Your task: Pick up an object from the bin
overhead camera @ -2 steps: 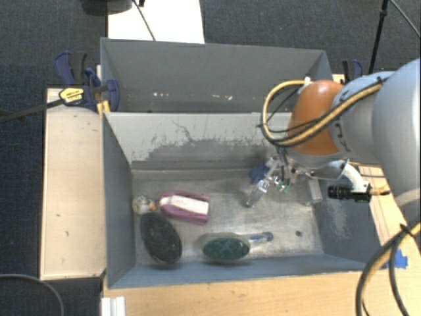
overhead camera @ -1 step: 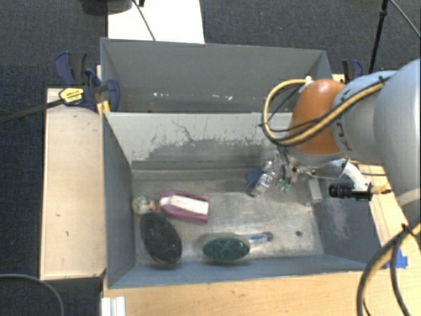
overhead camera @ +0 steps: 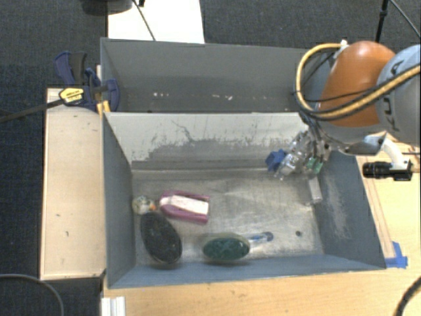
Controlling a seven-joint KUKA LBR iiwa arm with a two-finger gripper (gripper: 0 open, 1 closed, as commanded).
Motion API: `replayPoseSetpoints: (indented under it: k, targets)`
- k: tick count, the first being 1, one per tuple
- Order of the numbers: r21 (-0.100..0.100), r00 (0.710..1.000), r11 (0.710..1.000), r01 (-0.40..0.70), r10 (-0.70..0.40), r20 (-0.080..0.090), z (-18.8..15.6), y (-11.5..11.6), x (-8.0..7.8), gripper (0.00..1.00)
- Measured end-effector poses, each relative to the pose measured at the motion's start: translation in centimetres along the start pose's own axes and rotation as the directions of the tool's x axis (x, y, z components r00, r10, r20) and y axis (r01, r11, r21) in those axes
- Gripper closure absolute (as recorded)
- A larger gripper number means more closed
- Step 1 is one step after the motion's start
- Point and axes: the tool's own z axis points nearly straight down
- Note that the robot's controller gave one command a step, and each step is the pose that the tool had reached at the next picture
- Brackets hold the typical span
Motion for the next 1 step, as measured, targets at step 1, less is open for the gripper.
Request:
replayPoseSetpoints:
  k: [1]
  targets:
    - [0.0, 0.952, 0.952, 0.306, -0.306, -0.001, -9.48, 0.23, 0.03, 1.0]
